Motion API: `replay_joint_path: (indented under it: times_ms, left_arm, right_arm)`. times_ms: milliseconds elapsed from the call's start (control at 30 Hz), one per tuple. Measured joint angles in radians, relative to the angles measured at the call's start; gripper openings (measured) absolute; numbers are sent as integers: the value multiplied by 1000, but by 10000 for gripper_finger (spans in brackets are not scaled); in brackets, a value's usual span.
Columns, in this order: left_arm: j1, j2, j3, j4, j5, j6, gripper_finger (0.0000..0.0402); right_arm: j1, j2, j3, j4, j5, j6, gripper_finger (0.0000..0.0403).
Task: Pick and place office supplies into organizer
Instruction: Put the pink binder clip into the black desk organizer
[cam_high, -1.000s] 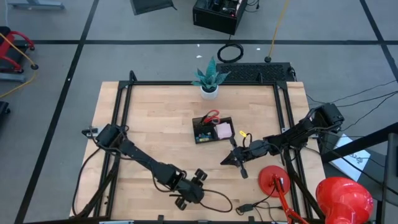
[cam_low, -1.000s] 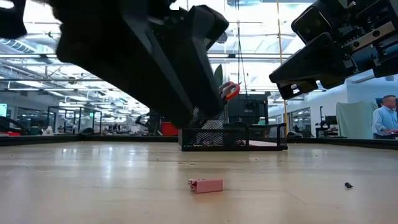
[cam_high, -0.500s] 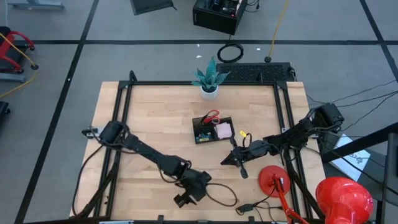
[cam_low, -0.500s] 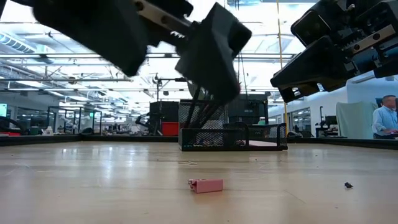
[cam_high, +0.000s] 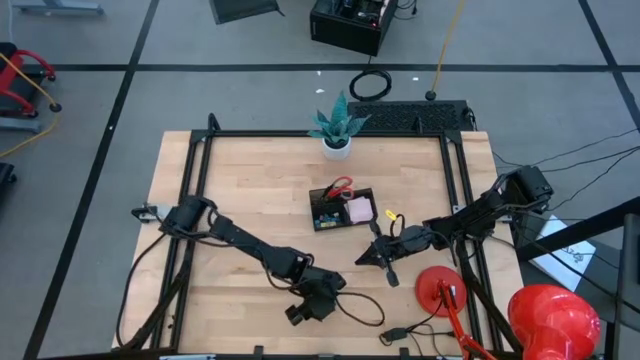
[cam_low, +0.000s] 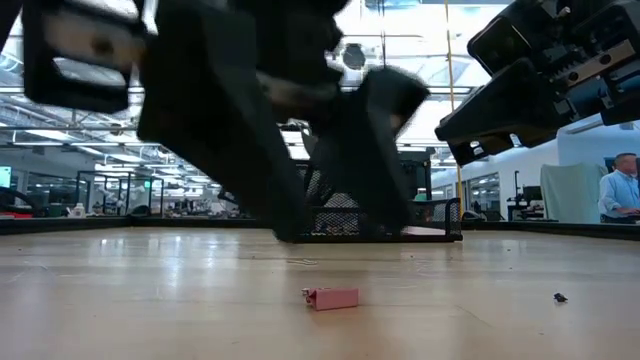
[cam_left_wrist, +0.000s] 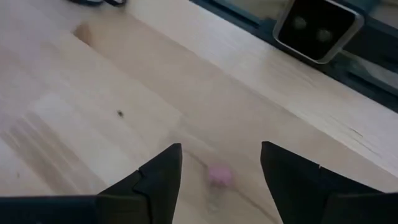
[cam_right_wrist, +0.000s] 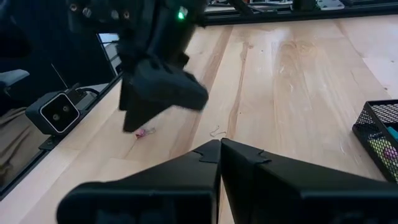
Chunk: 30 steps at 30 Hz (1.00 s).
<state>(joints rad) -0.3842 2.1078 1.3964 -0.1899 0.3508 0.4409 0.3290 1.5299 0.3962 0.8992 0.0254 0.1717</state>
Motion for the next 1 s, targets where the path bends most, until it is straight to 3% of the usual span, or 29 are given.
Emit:
replay_joint_path:
  times_ms: [500,867,1000]
  left_arm:
    - [31,68,3,-28,70,11,223]
    - [30,85,3,-40,54,11,222]
    - [30,86,3,-41,53,10,204]
  right_arm:
    - [0,0,0,-29,7,7,4]
    - [0,0,0,-35,7,7,4]
    - [0,0,0,-36,7,7,4]
